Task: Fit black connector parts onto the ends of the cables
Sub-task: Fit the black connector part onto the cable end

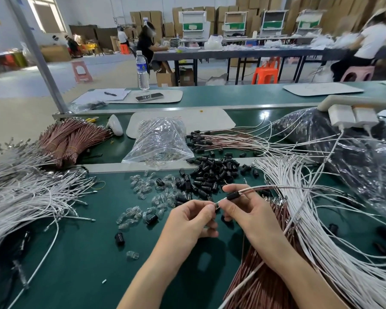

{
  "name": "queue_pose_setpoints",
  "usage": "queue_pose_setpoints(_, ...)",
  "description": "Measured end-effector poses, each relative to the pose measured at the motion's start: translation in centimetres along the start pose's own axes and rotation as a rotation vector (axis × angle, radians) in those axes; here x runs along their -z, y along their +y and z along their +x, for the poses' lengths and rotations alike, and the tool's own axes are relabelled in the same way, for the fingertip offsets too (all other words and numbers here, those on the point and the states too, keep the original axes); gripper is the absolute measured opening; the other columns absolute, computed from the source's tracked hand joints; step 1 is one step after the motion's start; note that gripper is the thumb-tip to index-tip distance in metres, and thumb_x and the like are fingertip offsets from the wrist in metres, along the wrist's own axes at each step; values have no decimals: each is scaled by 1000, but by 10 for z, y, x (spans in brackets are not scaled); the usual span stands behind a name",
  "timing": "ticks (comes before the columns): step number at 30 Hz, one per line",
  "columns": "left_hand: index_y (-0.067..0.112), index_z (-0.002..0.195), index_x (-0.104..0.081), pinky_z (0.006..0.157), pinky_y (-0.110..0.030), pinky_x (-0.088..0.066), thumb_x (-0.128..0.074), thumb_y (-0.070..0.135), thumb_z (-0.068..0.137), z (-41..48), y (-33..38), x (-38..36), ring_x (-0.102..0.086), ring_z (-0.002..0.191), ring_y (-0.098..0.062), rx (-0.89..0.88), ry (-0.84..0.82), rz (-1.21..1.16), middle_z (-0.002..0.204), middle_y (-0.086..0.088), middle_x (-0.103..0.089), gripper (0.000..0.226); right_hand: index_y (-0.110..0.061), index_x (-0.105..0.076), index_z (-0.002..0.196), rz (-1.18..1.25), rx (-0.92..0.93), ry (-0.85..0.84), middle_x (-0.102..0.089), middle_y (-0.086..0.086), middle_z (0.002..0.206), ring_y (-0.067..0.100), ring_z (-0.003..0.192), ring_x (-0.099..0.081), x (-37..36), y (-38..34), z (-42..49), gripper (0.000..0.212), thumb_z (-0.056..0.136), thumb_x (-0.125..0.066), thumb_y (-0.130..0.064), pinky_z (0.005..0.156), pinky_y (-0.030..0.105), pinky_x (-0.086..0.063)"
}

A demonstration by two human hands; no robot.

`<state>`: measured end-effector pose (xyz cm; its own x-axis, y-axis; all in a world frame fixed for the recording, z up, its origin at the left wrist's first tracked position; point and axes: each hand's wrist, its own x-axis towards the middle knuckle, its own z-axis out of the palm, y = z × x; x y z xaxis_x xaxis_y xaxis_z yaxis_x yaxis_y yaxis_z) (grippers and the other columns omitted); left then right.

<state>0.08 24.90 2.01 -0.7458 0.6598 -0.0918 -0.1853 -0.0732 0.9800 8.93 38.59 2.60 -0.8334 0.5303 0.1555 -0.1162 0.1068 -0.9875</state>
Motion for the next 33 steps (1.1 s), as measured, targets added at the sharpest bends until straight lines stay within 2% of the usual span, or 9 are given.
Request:
queue_pose_setpoints(9,7,96,-71,68,-27,-58,-63,17,100,-4,3,-1,-66,72,-14,-46,-19,85,75,1,-68,14,-27,-70,109,69,-40,9,-71,-2,74,8,69,-67,0,-2,0,25,89,-75,-14,68,14,-51)
queue_pose_setpoints(15,4,98,-70,64,-26,-57,-59,11,101,-6,6,-6,-65,68,-14,-125,26,109,73,0,-70,13,-27,-80,94,111,-119,-56,-77,2,84,10,78,-71,-2,-3,0,24,75,-77,-41,73,18,-55)
queue_pose_setpoints(19,6,97,-71,64,-26,-57,-61,12,100,-6,4,-7,-66,67,-13,-144,42,148,75,-2,-72,12,-29,-80,96,99,-107,-57,-78,2,87,10,81,-72,-1,-2,-1,30,73,-76,-49,75,19,-55)
queue_pose_setpoints(23,17,95,-73,63,-27,-57,-63,17,100,-8,3,-6,-65,67,-12,-168,49,233,76,-2,-73,12,-28,-81,93,99,-118,-40,-78,3,86,12,80,-73,-3,-3,-1,25,75,-76,-45,74,19,-56)
queue_pose_setpoints(26,32,96,-71,71,-18,-51,-61,36,100,-9,4,5,-64,75,-1,-270,146,476,82,13,-72,11,-26,-82,92,163,-135,3,-79,8,90,17,85,-76,-3,-4,-1,20,76,-77,-37,74,20,-58)
queue_pose_setpoints(28,34,107,-68,79,-14,-40,-55,42,100,-8,8,20,-58,88,2,-364,381,849,93,22,-68,17,-20,-82,92,213,-154,34,-78,10,93,19,85,-76,-1,-5,-1,16,80,-76,-30,73,20,-58)
queue_pose_setpoints(29,31,115,-67,84,-18,-33,-53,42,101,-8,10,29,-54,96,-2,-364,494,1041,103,20,-65,23,-17,-82,92,237,-169,47,-78,11,93,20,84,-75,0,-6,-1,16,82,-76,-27,73,20,-58)
queue_pose_setpoints(31,28,129,-62,92,-31,-31,-49,41,101,-9,9,42,-50,110,-17,-243,581,1256,120,6,-61,33,-16,-82,93,272,-198,64,-78,12,94,19,83,-75,1,-6,0,17,81,-76,-27,72,20,-58)
queue_pose_setpoints(33,33,136,-55,98,-35,-32,-43,43,102,-9,6,47,-48,116,-20,-128,539,1367,125,3,-56,37,-16,-82,93,295,-216,61,-78,14,95,19,82,-74,2,-7,1,20,78,-77,-28,72,20,-58)
